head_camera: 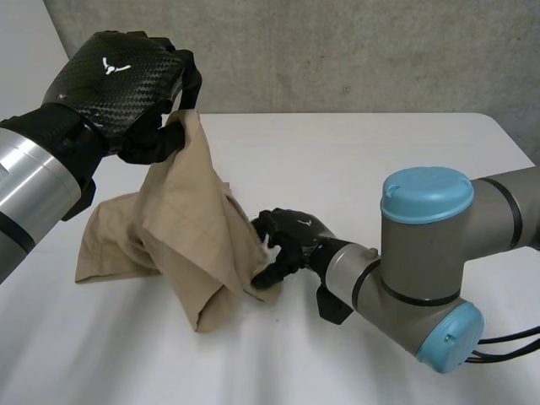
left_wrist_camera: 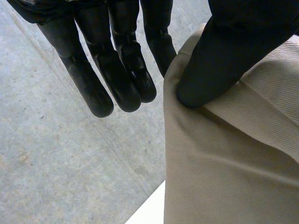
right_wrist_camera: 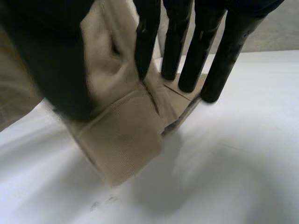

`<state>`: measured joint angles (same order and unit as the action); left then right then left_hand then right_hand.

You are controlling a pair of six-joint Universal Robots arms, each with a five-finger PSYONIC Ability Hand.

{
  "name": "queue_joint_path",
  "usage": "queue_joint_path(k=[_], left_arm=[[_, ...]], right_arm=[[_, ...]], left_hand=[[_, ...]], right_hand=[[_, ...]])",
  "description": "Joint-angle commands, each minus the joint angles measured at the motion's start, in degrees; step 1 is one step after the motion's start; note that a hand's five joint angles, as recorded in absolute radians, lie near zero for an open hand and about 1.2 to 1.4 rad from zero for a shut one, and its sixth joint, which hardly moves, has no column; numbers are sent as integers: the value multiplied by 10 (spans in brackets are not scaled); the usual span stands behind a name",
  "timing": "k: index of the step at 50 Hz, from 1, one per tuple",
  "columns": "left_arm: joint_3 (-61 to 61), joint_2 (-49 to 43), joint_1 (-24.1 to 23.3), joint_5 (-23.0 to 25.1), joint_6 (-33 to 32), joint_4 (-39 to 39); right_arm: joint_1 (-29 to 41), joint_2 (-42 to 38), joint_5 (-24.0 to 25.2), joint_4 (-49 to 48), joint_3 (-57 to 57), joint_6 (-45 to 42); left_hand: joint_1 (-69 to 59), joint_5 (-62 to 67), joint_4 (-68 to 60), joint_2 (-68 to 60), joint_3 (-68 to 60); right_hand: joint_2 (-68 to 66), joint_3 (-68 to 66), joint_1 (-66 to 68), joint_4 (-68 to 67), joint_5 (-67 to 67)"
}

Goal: Fold the shorts.

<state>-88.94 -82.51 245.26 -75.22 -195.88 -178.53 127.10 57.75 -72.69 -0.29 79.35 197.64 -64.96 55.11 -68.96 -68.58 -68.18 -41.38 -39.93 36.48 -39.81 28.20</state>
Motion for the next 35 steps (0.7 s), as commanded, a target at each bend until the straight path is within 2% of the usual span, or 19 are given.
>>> queue_joint_path(k=[1,4,8,12,17,23,26,30,32,33,35], left_arm=[[2,2,3,0,3,-1],[1,2,4,-1,3,1],[-7,8,6,-1,2,2],[-15,16,12,2,3,-1],[-20,15,28,3,8,-1],[-40,8,31,7,29,-24],[-55,2,35,9,37,-47],[-92,-55,41,10,42,-110],[-98,-64,39,10,42,-121],[-107,-97,37,10,41,-145],[-109,-125,36,10,38,-158]], right_arm=[[3,-14,-115,-49,-24,8],[1,18,-136,-46,-16,-24],[-26,96,-141,-52,-1,-117],[-92,184,-147,-51,11,-250],[-107,276,-154,-53,23,-351],[-106,358,-171,-38,27,-403],[-107,363,-175,-2,30,-405],[-104,344,-174,24,32,-406],[-94,289,-175,36,32,-407],[-92,271,-177,36,30,-406],[-85,239,-177,37,27,-405]], left_hand=[[-150,149,-110,-114,-118],[-150,149,-110,-114,-118],[-150,149,-110,-114,-118],[-150,149,-110,-114,-118],[-150,149,-110,-114,-118],[-150,149,-110,-114,-118],[-150,149,-110,-114,-118],[-150,149,-110,-114,-118],[-150,149,-110,-114,-118],[-11,9,29,25,21],[114,-116,155,151,147]], right_hand=[[-386,-401,435,-402,418],[-386,-401,435,-402,418],[-386,-401,435,-402,418],[-386,-401,435,-402,418],[-386,-401,435,-402,418],[-386,-401,435,-402,418],[-386,-401,435,-402,418],[-386,-401,435,-402,418],[-386,-401,435,-402,418],[-386,-401,435,-402,418],[-386,-401,435,-402,418]])
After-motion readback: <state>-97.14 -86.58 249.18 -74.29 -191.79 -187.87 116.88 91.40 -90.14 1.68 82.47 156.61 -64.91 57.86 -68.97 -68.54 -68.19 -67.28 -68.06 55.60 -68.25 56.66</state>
